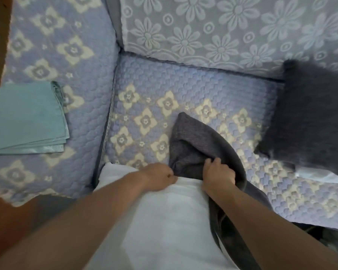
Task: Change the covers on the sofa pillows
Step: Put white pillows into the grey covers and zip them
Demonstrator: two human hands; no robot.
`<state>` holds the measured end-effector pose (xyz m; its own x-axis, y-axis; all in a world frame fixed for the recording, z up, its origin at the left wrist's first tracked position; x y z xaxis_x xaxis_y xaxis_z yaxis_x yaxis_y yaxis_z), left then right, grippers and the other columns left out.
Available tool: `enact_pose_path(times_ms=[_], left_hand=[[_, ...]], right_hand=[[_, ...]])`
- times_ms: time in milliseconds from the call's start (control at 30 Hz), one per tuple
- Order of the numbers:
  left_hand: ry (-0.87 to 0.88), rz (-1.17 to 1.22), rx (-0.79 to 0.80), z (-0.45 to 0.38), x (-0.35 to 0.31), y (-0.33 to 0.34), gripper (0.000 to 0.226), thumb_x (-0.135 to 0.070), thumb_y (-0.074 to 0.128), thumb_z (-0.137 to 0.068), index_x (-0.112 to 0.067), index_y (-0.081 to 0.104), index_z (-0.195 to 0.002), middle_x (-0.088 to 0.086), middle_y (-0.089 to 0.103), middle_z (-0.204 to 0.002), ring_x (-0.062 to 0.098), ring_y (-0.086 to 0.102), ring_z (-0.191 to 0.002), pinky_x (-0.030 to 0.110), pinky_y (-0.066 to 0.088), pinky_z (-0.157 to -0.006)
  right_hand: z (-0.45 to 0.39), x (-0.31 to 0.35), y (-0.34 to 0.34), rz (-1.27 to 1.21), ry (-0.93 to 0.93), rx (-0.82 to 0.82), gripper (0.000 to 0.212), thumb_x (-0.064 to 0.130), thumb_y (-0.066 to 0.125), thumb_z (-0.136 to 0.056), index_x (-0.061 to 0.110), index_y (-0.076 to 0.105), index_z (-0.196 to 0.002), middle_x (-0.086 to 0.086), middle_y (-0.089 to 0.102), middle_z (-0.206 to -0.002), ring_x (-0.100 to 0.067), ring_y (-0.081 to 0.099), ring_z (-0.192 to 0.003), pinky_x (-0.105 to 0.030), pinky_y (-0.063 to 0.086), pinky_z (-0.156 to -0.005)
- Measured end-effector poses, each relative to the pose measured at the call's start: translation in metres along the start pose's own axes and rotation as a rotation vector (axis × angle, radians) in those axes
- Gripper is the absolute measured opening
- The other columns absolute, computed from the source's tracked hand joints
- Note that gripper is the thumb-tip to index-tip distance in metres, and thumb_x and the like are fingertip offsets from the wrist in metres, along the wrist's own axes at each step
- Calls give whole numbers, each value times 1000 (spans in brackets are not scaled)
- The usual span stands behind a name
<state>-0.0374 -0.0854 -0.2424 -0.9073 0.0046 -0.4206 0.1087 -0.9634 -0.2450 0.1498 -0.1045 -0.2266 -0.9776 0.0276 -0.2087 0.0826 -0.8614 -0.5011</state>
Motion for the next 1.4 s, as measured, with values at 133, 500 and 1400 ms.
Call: enact_pose_path(times_ms=[133,500,1400], left_hand=[[-101,-55,154,-5,-24,37,61,-56,30,-104,-12,48,-143,14,51,-147,32,50,-130,38,39,-103],[74,-307,427,66,-75,-32,76,-77,34,-93,-19,58,-136,2,59,-138,23,57,-120,36,41,-104],[-277,1083,-237,43,-64,13,29,-12,49,-104,5,64,-123,22,63,-125,34,58,-121,15,44,-66]], right_hand=[[0,-12,-5,62,-40,-119,61,20,60,-93,13,27,-144,-13,38,-132,-28,57,-104,-38,50,-72],[3,12,-31,-77,-321,-419,28,16,53,-94,19,44,-121,-6,53,-110,-29,63,-84,-35,39,-56],[27,-25,-62,-1144,-104,-337,19,16,52,-92,7,47,-77,-6,54,-70,-18,45,-63,-36,38,-59]])
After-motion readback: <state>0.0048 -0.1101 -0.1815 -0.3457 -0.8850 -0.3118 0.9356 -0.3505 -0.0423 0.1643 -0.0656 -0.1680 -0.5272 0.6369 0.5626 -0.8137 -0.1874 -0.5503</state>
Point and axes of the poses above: each hand's wrist, its own z-axis away from the middle knuckle, its own y-axis out of the palm, x = y × z, the point moved 4 cm from there along -z, towards the middle knuckle
